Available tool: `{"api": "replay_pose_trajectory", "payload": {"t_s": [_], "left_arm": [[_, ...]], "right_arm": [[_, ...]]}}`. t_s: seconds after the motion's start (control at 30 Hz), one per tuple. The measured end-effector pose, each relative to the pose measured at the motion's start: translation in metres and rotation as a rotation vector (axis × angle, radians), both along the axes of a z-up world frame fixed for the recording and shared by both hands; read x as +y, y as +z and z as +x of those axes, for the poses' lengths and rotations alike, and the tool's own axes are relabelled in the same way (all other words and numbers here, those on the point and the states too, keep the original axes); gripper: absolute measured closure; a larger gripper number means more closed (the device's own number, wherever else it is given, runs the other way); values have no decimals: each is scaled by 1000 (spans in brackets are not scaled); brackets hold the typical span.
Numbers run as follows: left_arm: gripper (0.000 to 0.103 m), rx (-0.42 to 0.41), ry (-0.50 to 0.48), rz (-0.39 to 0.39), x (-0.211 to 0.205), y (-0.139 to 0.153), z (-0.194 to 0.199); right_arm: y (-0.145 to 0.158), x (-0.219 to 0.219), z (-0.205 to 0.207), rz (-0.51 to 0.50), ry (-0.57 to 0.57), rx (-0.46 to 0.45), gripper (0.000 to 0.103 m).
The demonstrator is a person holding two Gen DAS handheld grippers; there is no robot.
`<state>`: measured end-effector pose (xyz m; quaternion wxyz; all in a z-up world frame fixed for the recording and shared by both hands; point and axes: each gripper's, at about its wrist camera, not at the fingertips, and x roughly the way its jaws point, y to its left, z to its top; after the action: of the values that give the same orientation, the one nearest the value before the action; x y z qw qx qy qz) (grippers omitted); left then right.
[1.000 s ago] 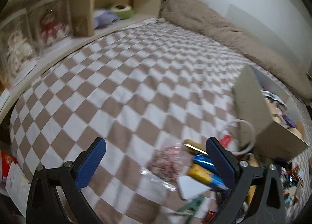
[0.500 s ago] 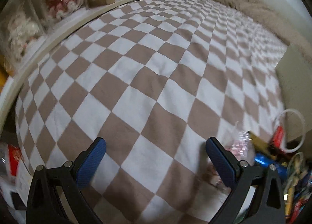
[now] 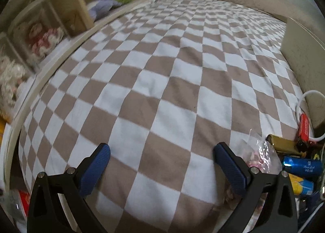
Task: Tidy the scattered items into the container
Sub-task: 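Close the left tool on the clear bag of pink candies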
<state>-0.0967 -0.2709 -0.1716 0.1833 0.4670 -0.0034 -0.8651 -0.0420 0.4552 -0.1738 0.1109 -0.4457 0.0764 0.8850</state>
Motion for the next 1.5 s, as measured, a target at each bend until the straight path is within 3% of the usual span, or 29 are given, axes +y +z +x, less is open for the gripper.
{"api": "replay_pose_trajectory", "payload": {"t_s": [0.33,0.5,0.63,0.8,1.03,1.13,1.33,1.5], "left_arm": [[0,67,6,71,-6,10,11],[0,156,-73,139,8,30,27],[0,138,-155,149,27,31,26],[0,49,-231,91,46,15,18],[0,14,-287,85,55,8,19],[0,7,-321,19,68,5,20],[0,-25,-281,-20,64,2,12],[0,-5,-201,-78,47,5,16]], "right_arm": [[-1,0,-1,8,-16,43,0],[-2,0,0,7,-16,49,0],[-3,0,0,6,-15,53,0],[-2,0,1,5,-15,54,0],[6,6,13,-20,-50,89,0],[14,12,21,-48,-85,140,0],[26,-15,5,19,-2,165,0],[20,-40,-16,100,72,105,0]]}}
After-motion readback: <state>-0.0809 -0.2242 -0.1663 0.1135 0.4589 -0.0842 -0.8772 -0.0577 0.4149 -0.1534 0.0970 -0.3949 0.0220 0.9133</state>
